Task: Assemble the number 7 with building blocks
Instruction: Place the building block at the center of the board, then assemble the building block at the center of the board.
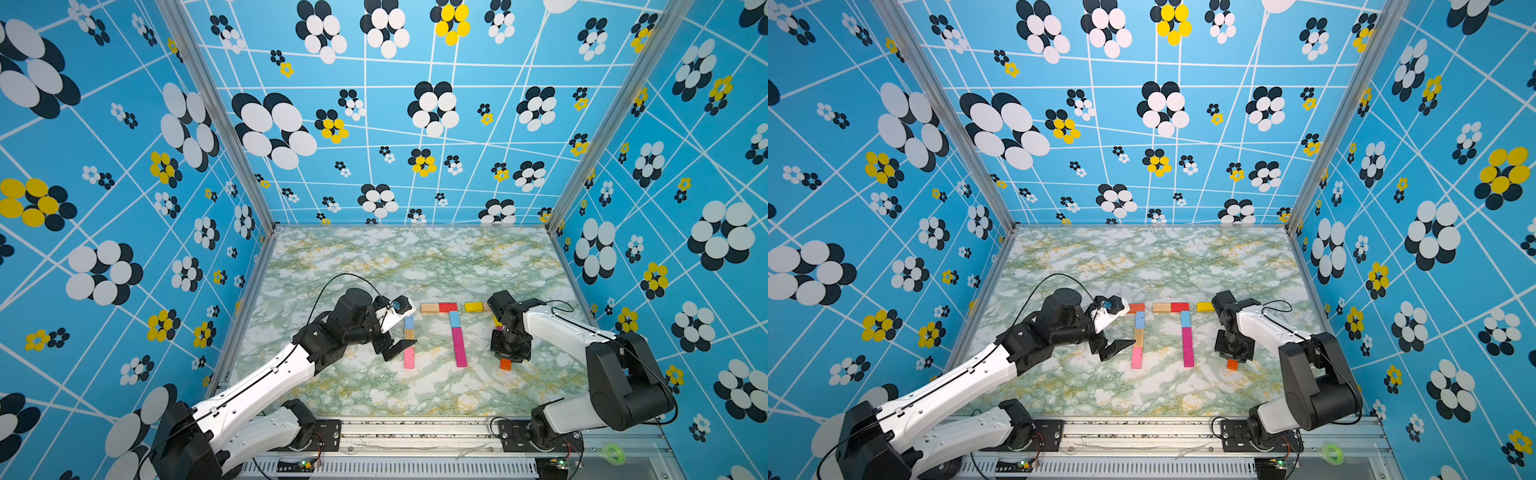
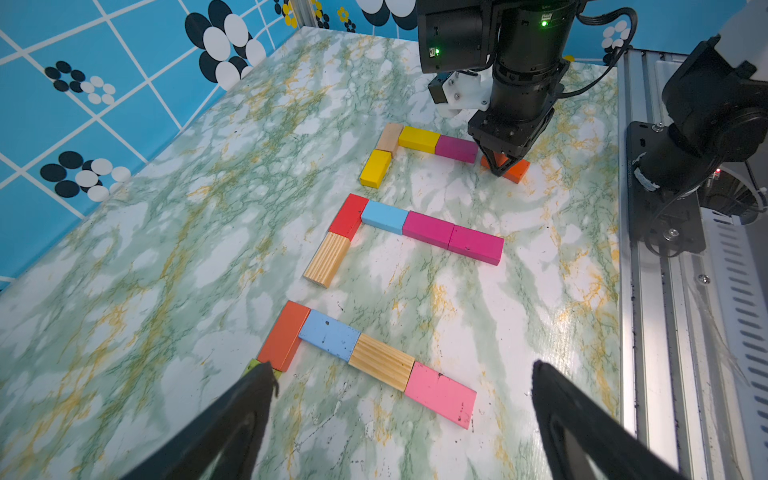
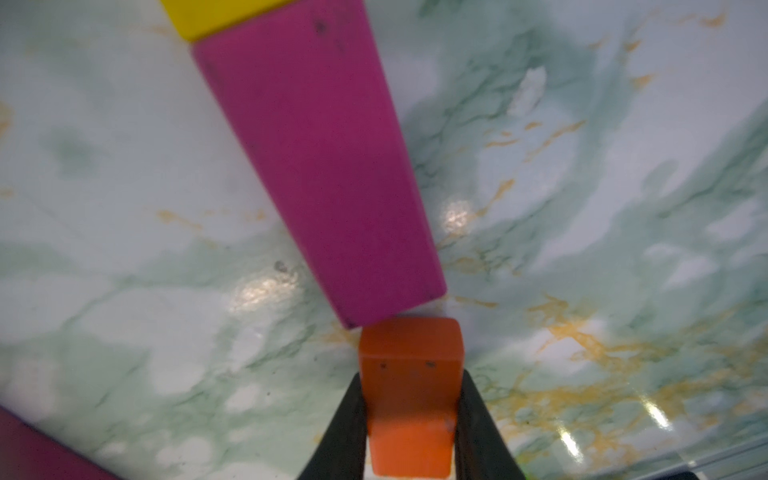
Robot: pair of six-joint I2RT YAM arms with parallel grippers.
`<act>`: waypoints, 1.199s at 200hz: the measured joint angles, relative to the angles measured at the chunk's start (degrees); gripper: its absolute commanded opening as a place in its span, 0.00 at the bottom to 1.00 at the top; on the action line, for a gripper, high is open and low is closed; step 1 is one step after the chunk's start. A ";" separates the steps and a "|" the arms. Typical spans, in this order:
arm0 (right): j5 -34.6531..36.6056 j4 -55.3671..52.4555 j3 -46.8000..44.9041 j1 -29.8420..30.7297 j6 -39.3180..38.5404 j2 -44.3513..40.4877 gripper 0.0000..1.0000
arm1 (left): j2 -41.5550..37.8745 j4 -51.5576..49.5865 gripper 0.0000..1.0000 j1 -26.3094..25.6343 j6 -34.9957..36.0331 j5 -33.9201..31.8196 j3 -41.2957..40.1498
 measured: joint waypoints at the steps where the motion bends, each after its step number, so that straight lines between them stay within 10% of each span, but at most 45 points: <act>1: -0.02 0.00 0.00 0.00 0.00 0.00 0.30 | 0.00 0.00 0.99 0.00 -0.02 -0.02 0.00; 75: -0.11 -0.22 -0.07 -1.01 -0.48 -0.72 0.63 | 0.00 0.00 0.99 0.00 0.00 -0.68 0.00; 106: -1.64 -1.75 -0.50 -0.92 2.54 -8.76 0.99 | 0.00 0.00 0.99 0.00 0.00 -0.66 0.00; 160: -12.17 1.03 -9.62 1.22 14.10 -27.82 0.99 | -0.02 0.00 0.99 0.00 0.00 -0.66 0.00; 240: -18.82 12.31 -15.32 1.33 20.87 -23.82 0.99 | -0.11 -0.02 0.99 0.00 0.00 -0.66 0.00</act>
